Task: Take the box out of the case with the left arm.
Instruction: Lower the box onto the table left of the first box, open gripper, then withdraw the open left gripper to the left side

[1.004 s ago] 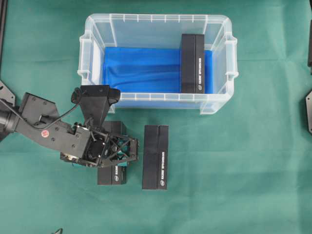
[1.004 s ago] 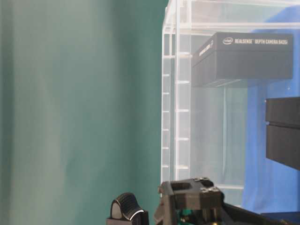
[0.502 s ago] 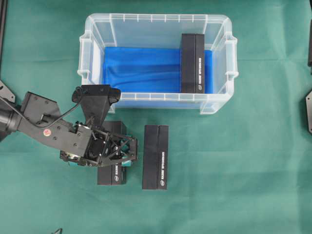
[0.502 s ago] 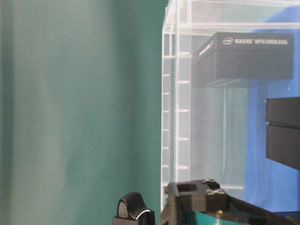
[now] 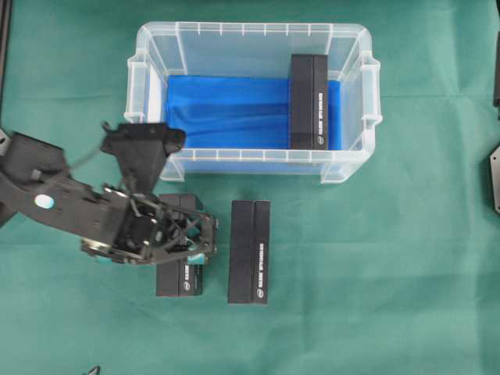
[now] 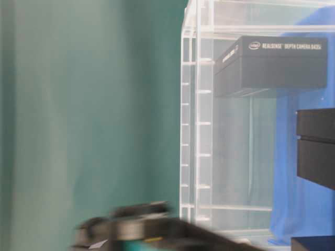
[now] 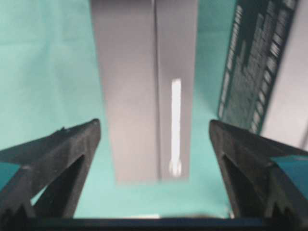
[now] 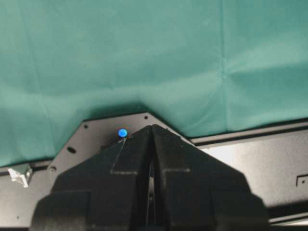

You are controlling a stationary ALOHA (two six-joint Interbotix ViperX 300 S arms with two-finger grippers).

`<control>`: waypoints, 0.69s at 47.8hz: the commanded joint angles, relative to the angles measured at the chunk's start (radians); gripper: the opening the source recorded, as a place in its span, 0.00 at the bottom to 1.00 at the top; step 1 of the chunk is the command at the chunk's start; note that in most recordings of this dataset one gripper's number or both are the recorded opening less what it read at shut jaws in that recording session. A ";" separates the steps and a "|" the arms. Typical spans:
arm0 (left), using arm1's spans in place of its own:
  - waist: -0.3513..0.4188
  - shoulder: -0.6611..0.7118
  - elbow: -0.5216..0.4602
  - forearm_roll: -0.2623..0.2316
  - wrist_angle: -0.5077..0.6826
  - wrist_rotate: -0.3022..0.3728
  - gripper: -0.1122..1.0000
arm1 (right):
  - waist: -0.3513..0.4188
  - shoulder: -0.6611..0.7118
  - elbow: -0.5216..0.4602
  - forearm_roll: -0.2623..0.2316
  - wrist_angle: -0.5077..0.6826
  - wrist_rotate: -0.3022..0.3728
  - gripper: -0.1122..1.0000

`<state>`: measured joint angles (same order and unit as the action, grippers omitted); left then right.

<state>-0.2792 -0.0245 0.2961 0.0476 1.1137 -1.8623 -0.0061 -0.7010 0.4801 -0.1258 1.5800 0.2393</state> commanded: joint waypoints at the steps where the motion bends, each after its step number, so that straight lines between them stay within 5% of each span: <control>1: 0.000 -0.063 -0.071 0.008 0.075 0.008 0.97 | 0.000 -0.002 -0.009 -0.005 -0.005 -0.002 0.10; 14: 0.002 -0.110 -0.225 0.018 0.268 0.049 0.97 | 0.000 -0.002 -0.009 -0.015 -0.005 -0.002 0.10; 33: -0.009 -0.121 -0.210 0.018 0.276 0.048 0.96 | 0.000 -0.002 -0.009 -0.014 -0.005 0.000 0.10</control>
<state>-0.2807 -0.1150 0.0905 0.0614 1.3852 -1.8162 -0.0061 -0.7010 0.4801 -0.1381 1.5800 0.2393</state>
